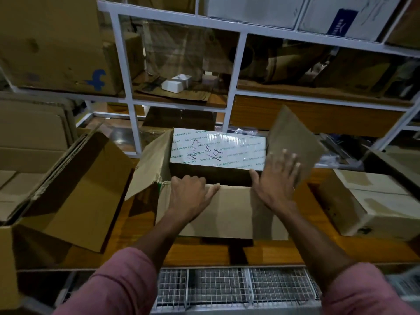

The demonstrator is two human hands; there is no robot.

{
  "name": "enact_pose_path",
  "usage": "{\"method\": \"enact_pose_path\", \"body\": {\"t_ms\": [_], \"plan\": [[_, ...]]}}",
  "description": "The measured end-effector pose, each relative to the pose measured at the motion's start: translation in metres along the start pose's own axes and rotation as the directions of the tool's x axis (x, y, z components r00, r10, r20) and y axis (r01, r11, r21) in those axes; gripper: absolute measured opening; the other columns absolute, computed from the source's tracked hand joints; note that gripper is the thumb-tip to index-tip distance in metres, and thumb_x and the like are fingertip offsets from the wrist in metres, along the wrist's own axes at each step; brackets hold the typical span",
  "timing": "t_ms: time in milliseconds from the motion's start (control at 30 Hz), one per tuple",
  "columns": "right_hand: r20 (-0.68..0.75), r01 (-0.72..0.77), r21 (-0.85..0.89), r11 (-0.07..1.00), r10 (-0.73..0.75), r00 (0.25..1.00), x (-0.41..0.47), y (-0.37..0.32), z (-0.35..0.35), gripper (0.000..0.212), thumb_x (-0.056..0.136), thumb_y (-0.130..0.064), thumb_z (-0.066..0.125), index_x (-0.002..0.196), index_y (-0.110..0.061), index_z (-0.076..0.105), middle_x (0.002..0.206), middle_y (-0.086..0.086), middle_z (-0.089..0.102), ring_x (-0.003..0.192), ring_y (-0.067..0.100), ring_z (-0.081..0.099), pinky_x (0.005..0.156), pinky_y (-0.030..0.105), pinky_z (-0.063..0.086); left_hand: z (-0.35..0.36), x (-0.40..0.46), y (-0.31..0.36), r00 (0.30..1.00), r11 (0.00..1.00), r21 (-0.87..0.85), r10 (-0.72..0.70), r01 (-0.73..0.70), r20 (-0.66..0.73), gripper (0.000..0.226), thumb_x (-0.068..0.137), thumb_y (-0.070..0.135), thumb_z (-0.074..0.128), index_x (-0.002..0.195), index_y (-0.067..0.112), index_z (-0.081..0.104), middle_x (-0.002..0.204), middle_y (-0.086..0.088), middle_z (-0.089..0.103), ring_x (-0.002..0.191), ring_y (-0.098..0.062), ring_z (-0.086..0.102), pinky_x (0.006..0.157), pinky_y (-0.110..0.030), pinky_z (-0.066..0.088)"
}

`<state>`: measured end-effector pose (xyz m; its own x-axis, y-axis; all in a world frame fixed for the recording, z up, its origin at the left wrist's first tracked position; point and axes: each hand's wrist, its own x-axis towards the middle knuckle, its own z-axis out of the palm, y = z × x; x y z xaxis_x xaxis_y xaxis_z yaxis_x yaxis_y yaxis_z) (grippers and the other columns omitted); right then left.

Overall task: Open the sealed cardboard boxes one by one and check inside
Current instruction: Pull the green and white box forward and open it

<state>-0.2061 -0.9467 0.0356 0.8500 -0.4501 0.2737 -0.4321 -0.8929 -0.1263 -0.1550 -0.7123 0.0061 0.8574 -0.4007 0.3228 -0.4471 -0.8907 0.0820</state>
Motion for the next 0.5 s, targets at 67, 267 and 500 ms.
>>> {"method": "enact_pose_path", "body": {"t_ms": [67,267,500], "plan": [[0.059,-0.143,0.048,0.989,0.14,0.988,0.008,0.024,0.004,0.078,0.1,-0.063,0.036,0.159,-0.016,0.014,0.167,0.027,0.002,0.152,0.05,-0.002,0.119,0.064,-0.004,0.003,0.0,0.0,1.0,1.0,0.021,-0.005,0.006,-0.02,0.068,0.096,0.075,0.014,0.08,0.028,0.06,0.072,0.006,0.057,0.07,-0.017,0.05,0.074,-0.041,0.034],[0.17,-0.275,0.43,0.86,0.222,0.96,0.009,0.05,0.009,0.036,0.105,-0.025,0.048,0.138,-0.01,0.049,0.126,0.016,0.06,0.111,0.031,0.06,0.091,0.051,0.054,0.009,0.002,-0.001,0.999,1.0,0.027,0.004,-0.003,-0.032,0.062,0.096,0.074,0.02,0.081,0.029,0.06,0.075,0.007,0.056,0.073,-0.017,0.05,0.074,-0.04,0.032],[0.124,-0.225,0.349,0.91,0.194,0.973,0.005,0.054,0.002,0.037,0.098,-0.012,0.057,0.136,-0.013,0.055,0.122,0.016,0.062,0.11,0.033,0.06,0.088,0.048,0.056,0.007,-0.004,-0.003,0.999,0.999,-0.021,0.046,-0.045,0.013,0.056,0.096,0.073,0.027,0.096,0.03,0.063,0.09,0.008,0.064,0.085,-0.016,0.055,0.078,-0.041,0.028]]}}
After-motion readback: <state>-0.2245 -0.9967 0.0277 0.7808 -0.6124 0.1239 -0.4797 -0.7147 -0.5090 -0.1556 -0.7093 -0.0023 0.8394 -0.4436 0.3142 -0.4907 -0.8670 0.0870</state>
